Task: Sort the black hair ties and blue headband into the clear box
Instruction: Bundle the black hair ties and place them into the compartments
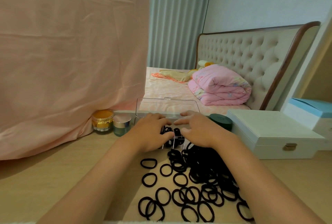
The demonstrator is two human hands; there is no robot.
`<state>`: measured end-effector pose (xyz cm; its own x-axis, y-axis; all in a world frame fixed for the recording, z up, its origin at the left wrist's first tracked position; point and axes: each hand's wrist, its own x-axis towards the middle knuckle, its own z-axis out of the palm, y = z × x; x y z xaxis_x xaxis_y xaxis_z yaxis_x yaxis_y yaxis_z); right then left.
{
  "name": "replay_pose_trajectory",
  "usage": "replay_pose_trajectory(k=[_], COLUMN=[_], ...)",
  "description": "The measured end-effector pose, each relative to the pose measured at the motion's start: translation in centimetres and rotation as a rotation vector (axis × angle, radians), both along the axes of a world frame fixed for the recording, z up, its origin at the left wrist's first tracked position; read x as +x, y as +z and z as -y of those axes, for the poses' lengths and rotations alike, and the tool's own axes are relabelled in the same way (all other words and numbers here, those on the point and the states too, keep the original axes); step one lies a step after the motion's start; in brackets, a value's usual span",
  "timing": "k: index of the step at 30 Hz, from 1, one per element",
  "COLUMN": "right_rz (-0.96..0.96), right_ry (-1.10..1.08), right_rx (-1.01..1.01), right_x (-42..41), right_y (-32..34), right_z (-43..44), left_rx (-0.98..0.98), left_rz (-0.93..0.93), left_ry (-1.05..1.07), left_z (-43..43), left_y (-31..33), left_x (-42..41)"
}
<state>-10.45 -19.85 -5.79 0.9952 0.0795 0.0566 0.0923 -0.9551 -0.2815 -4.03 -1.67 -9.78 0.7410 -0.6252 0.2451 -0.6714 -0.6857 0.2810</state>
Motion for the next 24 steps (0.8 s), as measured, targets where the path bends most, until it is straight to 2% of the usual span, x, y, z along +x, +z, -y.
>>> replay_pose_trajectory(k=[4, 9, 17, 24], right_rz=[0.182, 0.119, -0.027, -0.037], right_ry=[0.028, 0.170, 0.204, 0.201], right_rx=[0.022, -0.101, -0.454, -0.587], right_x=[-2.4, -5.3, -5.0, -4.2], right_y=[1.2, 0.3, -2.0, -2.7], right_z=[0.2, -1.5, -2.8, -3.9], left_rx=[-0.056, -0.096, 0.245, 0.221], left_rz=[0.066, 0.140, -0.010, -0.141], left_ry=[-0.016, -0.027, 0.015, 0.163], left_z=[0.2, 0.0, -2.5, -2.4], left_y=[1.3, 3.3, 2.7, 0.0], left_x=[-0.9, -3.1, -6.2, -7.3])
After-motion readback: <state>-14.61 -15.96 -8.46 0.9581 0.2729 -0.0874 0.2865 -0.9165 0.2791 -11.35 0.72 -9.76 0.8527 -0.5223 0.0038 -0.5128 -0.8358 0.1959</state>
